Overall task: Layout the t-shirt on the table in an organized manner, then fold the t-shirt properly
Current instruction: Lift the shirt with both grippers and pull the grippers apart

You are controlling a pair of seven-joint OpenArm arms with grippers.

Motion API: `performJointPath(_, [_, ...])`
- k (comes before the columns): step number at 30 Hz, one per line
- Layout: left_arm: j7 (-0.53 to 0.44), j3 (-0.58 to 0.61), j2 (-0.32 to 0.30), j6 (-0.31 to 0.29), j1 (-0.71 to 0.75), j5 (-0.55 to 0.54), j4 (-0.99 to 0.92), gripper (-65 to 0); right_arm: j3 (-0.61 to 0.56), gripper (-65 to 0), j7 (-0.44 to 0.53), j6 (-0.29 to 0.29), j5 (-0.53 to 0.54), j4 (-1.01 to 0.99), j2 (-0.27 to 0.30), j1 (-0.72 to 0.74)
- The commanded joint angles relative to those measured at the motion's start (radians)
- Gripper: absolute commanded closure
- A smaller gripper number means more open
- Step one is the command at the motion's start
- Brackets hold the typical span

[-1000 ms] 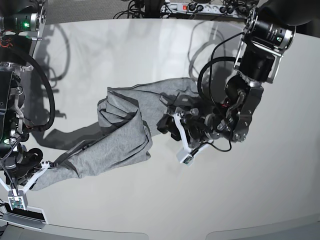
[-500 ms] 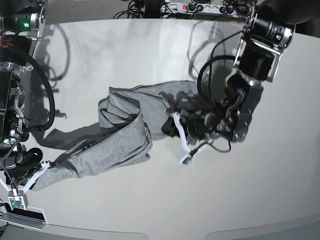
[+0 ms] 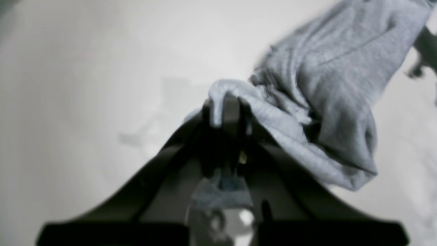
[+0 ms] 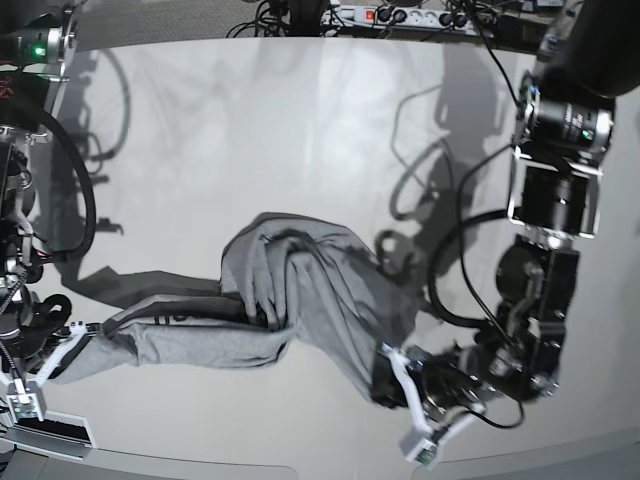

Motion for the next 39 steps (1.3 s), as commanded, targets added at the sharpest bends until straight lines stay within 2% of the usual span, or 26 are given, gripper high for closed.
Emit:
performJointPath(1, [-0.015,-0.006,-0.029,0.001,-0.042,-0.008,0.016,0.0,0.005,0.0,0.026,-0.029,-0.016,0.017,0.035,0.028])
performJointPath(3, [-0.019,-0.006,-0.081,0.002,-0.065,-0.016,0.016,0.0,0.005,0.0,0.026,-0.066,-0.014,0.017,0.073,0.029])
performJointPath(7, [-0.020,-0.006,-0.190,0.002,-0.089,-0.084,0.016,0.0,0.005,0.0,0.025,-0.062,-0.012,0.017,0.104,0.031])
performJointPath(12, [-0.078,-0.006,-0.311,0.003,-0.093,-0.090,0.016,0.0,0.005,0.0,0.023,-0.056,-0.016,0.017,0.113,0.031])
performJointPath(16, [-0.102,-0.006,-0.386,0.067,-0.111,-0.090,0.016,0.0,0.005,0.0,0.026,-0.056,-0.016,0.017,0.113,0.031])
performJointPath(18, [-0.107,-0.006,-0.414,0.073,-0.137,-0.091,0.016,0.0,0.005,0.0,0.034,-0.043,-0.015,0.017,0.113,0.035])
performJointPath(24, [-0.122,-0.005,-0.448,0.072,-0.266,-0.121,0.012,0.0,0.005,0.0,0.041,0.006,0.012,0.016,0.123,0.092])
performJointPath(32, [-0.084,-0.004,-0.448,0.015,-0.414,-0.243,-0.003,0.0,0.005,0.0,0.042,0.089,0.180,0.016,0.183,0.166])
performJointPath(39, [-0.084,0.094,-0.448,0.000,-0.544,-0.256,-0.003,0.0,0.005,0.0,0.042,0.089,0.206,0.016,0.231,0.269])
